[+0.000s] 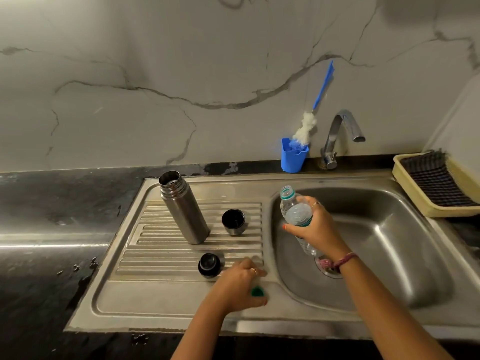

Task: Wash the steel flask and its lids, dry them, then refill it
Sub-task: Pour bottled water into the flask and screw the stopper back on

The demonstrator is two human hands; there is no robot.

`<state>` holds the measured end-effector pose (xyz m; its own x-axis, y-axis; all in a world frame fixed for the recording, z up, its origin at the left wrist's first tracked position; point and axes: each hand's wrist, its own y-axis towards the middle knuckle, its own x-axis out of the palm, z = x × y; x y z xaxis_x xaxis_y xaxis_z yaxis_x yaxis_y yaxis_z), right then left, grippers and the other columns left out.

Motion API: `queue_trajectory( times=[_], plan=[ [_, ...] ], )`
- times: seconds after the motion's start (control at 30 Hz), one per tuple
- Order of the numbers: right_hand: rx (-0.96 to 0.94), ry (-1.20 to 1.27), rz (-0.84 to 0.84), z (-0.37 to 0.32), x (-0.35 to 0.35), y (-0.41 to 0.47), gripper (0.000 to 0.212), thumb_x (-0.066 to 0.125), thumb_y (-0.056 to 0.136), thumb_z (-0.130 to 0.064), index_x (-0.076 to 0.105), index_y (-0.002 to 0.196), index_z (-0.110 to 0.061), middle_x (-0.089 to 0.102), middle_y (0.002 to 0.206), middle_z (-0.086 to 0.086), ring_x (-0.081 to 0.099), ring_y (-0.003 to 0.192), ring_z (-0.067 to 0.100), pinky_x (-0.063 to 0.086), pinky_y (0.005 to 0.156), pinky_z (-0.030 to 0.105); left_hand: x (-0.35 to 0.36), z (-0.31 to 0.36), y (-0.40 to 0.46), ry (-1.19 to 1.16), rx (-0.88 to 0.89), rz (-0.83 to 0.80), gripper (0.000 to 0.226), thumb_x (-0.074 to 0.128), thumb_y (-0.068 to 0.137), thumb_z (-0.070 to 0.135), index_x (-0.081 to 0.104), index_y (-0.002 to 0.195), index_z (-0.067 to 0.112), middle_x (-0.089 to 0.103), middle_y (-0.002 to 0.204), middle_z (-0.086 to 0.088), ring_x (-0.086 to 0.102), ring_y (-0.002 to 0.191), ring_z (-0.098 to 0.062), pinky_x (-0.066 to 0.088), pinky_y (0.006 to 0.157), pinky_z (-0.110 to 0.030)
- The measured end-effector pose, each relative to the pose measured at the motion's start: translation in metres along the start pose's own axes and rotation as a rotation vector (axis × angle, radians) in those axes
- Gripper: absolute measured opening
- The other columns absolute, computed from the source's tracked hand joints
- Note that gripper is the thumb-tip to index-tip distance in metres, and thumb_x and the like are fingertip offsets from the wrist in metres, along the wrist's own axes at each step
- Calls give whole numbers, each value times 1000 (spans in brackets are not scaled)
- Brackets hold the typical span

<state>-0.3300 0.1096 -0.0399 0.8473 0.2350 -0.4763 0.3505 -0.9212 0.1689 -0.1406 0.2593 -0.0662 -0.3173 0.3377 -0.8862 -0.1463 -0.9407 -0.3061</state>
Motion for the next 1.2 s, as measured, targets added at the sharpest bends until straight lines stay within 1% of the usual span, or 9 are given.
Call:
queue_trajectory(
  times=[0.23,0.4,0.5,0.6,0.67,0.77,0.97,1.07,1.2],
  plan=[
    [1,-49,-4,8,-4,-5,76,88,62,-26,49,127,-19,57,118,-2,56,103,8,41,77,1,1,10,7,120,-30,-97,51,68,86,28,58,135,18,48,134,-4,50,121,-25,46,99,-34],
    [0,-47,-4,11,-6,-6,79,88,61,-28,48,129,-18,56,120,-2,56,106,11,43,83,9,3,11,11,-6,-15,-59,42,69,86,24,65,128,23,53,131,-1,58,113,-20,49,94,-27],
    [-6,-40,-2,11,-8,-8,80,88,61,-30,48,129,-19,57,120,-3,57,106,10,46,85,13,-9,17,16,-233,11,102,34,75,83,24,71,116,18,62,117,0,65,96,-17,50,83,-20],
    [-11,-17,11,8,-12,-9,79,88,61,-29,48,128,-18,57,119,-3,57,106,10,44,83,9,-32,31,22,-567,58,373,26,81,79,18,69,98,31,66,107,1,65,87,-14,54,82,-26],
    [-10,2,8,5,-14,-10,79,88,62,-30,47,129,-20,57,120,-4,57,107,8,46,84,9,-48,44,27,-813,20,549,28,81,81,17,69,102,30,69,104,-2,65,86,-12,57,82,-30],
    [-13,49,-9,-1,-18,-12,80,86,64,-34,44,131,-23,57,121,-6,58,108,7,51,85,16,-74,69,32,-1204,-33,697,26,75,86,12,69,111,13,74,93,-1,70,86,-15,59,81,-28],
    [-102,59,28,-23,-23,-15,77,85,65,-34,46,129,-19,59,119,-6,59,107,8,49,89,15,-98,100,46,-1532,-83,880,31,73,86,13,61,113,2,72,105,-12,71,89,-12,58,79,-26],
    [-121,77,84,-37,-27,-16,73,86,65,-29,48,127,-17,60,116,-6,59,103,7,47,84,7,-106,104,50,-1591,-47,873,31,72,87,12,62,113,-2,73,104,-13,72,89,-11,59,79,-26],
    [-178,74,104,-50,-33,-15,68,86,65,-26,52,123,-17,62,112,-6,59,101,2,45,81,5,-114,105,47,-1779,34,829,26,73,80,16,66,104,7,75,100,-8,71,95,-14,58,80,-26]
  ],
)
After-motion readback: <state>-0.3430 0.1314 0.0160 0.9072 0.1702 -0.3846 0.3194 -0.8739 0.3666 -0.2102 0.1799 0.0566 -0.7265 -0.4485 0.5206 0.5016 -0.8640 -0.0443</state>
